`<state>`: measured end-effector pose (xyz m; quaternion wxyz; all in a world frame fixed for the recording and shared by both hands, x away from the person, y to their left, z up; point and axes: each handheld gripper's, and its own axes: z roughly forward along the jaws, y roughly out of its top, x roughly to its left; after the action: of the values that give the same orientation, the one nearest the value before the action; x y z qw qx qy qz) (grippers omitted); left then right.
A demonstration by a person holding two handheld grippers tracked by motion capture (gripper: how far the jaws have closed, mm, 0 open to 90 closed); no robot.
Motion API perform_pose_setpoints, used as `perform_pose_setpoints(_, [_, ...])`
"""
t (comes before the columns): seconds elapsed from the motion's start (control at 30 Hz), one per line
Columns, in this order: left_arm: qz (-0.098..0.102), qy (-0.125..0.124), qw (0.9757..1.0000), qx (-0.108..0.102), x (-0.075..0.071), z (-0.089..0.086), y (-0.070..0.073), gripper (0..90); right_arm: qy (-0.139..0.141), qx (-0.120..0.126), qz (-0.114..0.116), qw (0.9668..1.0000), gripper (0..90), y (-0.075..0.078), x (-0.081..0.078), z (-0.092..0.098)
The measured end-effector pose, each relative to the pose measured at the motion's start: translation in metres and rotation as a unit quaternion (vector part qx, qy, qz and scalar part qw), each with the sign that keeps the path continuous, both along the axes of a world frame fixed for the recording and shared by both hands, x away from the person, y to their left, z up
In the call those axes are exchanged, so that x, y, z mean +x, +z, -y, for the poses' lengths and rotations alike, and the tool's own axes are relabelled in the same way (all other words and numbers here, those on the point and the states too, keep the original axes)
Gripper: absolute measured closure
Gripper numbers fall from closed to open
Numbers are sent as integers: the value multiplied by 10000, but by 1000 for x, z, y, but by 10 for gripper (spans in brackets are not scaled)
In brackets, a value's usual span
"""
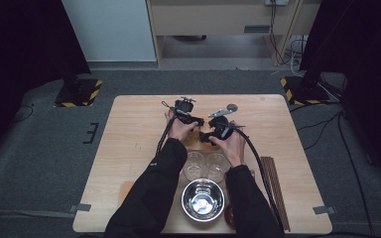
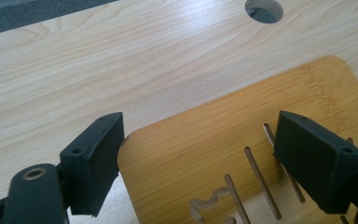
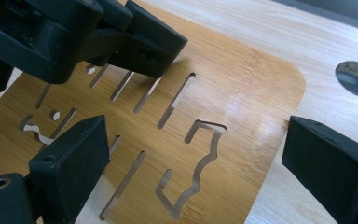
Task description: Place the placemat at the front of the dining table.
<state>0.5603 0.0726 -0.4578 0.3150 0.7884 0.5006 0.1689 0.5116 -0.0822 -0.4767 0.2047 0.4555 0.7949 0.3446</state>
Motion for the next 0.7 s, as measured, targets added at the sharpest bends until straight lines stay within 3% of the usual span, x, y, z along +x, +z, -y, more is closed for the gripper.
perform_pose_setpoints(0.33, [-186, 8, 9998, 47, 2, 3, -16, 166, -12, -202, -292, 9994, 74, -13, 4, -2])
perform_pose_setpoints(0.7, [-350, 42, 9994, 66, 3, 1, -25, 166, -10, -166, -480, 9987, 74, -22, 5, -4])
